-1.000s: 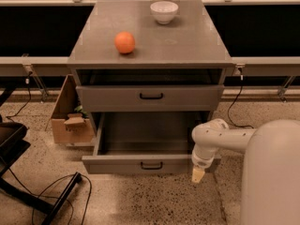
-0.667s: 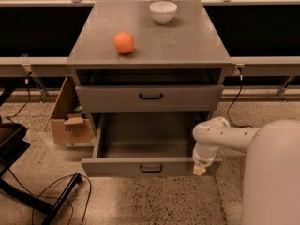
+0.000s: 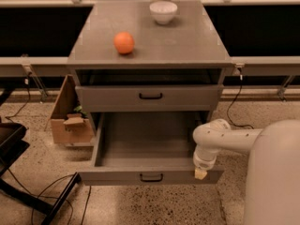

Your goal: Open middle drawer

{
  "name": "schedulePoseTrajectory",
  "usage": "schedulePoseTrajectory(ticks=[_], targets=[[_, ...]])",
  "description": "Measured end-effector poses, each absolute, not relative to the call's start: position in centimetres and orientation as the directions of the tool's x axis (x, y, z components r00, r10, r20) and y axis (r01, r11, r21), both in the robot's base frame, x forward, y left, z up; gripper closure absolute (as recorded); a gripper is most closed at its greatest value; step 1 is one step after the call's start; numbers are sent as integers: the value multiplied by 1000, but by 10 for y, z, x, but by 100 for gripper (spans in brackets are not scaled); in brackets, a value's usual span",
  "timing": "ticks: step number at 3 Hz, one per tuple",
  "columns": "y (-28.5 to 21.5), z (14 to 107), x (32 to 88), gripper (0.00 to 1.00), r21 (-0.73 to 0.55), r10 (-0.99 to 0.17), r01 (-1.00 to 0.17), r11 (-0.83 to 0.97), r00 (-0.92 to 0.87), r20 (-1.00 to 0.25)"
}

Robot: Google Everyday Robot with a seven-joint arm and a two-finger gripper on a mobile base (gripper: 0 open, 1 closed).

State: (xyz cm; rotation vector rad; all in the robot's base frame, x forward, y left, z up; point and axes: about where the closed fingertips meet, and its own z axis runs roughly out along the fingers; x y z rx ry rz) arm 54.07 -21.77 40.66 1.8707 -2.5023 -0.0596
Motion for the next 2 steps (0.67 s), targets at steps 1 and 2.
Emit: schedulePoseTrajectory(ticks=[1, 2], targets=[[-218, 407, 541, 100, 41, -959, -958, 283, -283, -9], [-220, 408, 533, 100, 41, -958, -957, 287, -288, -7]])
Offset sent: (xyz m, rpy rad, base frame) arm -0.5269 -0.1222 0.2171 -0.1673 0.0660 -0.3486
